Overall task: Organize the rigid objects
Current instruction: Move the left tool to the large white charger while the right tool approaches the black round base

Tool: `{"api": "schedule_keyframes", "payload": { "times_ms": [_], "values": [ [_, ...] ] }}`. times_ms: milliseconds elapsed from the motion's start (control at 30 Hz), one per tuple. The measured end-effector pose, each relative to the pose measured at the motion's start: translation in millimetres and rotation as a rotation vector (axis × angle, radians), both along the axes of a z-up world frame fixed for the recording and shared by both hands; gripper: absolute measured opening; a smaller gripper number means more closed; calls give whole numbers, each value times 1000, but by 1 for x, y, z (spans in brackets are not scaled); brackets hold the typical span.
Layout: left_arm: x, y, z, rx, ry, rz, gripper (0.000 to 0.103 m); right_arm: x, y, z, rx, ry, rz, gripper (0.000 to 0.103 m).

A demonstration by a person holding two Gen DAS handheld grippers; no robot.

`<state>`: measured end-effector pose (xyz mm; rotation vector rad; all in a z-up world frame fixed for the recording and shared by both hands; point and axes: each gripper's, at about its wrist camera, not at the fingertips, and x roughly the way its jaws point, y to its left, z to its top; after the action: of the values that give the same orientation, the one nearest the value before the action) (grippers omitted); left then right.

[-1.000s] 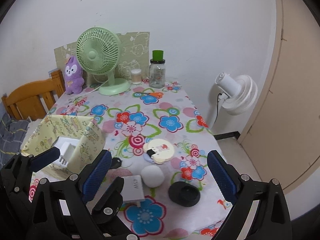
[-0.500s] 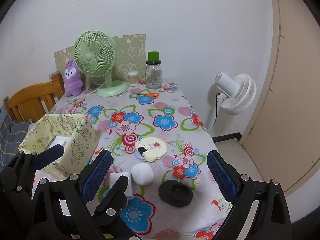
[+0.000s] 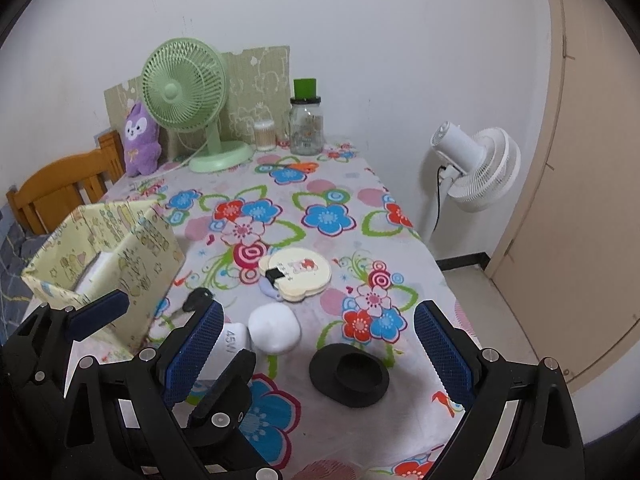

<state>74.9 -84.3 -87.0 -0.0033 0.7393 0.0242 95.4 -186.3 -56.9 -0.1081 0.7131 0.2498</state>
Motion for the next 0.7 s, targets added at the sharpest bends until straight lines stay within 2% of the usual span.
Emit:
{"api": "schedule_keyframes", "payload": {
  "times_ms": [267, 467, 700],
  "values": [
    [4, -5, -19, -23, 51, -21, 101, 6, -5, -21, -18, 12, -9, 98],
    [8, -10, -33, -8, 71, -19, 101, 9, -8, -33, -34, 22, -17, 98],
    [15, -7, -51, -29, 123, -2, 96, 14, -9, -49, -61, 64, -8, 98]
  ]
}}
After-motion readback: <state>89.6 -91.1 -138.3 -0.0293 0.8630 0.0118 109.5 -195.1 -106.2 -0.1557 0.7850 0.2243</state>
